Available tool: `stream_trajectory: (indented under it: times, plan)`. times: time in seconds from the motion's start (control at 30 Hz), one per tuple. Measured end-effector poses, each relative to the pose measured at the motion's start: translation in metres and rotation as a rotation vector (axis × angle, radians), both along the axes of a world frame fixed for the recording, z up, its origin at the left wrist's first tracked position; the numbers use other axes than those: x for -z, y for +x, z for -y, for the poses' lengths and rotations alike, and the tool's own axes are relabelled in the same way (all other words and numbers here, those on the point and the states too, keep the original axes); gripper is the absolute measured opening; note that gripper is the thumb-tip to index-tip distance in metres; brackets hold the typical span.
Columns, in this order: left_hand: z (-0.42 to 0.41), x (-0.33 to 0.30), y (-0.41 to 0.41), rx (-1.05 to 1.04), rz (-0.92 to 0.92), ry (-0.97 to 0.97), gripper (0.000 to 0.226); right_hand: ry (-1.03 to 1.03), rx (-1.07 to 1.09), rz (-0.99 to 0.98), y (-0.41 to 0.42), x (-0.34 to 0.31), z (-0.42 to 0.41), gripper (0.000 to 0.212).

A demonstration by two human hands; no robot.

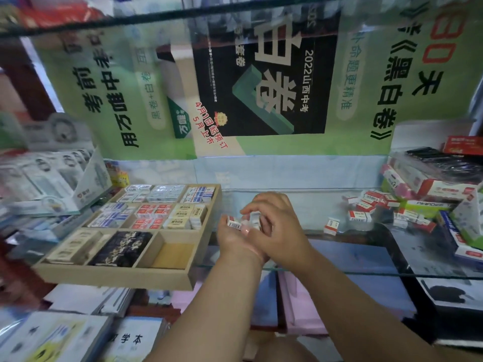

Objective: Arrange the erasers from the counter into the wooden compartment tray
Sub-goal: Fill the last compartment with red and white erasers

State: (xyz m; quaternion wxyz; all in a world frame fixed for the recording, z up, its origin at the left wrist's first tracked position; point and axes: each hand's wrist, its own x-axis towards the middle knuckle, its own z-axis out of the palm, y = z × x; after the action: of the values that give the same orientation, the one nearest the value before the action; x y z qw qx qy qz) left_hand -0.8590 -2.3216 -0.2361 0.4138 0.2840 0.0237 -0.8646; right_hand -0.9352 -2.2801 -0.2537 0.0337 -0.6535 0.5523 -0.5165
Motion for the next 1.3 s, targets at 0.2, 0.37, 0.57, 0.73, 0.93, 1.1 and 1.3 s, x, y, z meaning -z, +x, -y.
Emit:
stream_trajectory:
  times: [0.2, 0.37, 0.57, 0.73, 0.93, 1.1, 1.3]
  plan:
    - [0.011, -0.012, 0.035, -0.127, 0.084, -0.085, 0.044, 0.147, -0.179, 0.235, 0.02, -0.02, -0.001, 0.028]
    - [0.013, -0.015, 0.072, -0.179, 0.18, -0.128, 0.05, 0.276, -0.266, 0.501, 0.056, -0.026, 0.004, 0.019]
    - [0.017, -0.016, 0.13, -0.284, 0.171, -0.233, 0.052, 0.329, -0.33, 0.81, 0.09, -0.033, 0.014, 0.018]
    - [0.02, -0.006, 0.185, -0.381, 0.171, -0.202, 0.047, 0.331, -0.105, 0.732, 0.096, -0.032, 0.041, 0.02]
    - [0.017, 0.01, 0.215, -0.249, 0.151, -0.199, 0.041, 0.534, 0.112, 0.078, 0.128, -0.002, 0.083, 0.017]
    - [0.016, 0.018, 0.228, -0.203, 0.052, -0.225, 0.04, 0.534, 0.247, -0.155, 0.143, 0.011, 0.098, 0.011]
    - [0.015, 0.023, 0.23, -0.217, 0.046, -0.219, 0.045, 0.515, 0.223, -0.291, 0.143, 0.017, 0.096, 0.019]
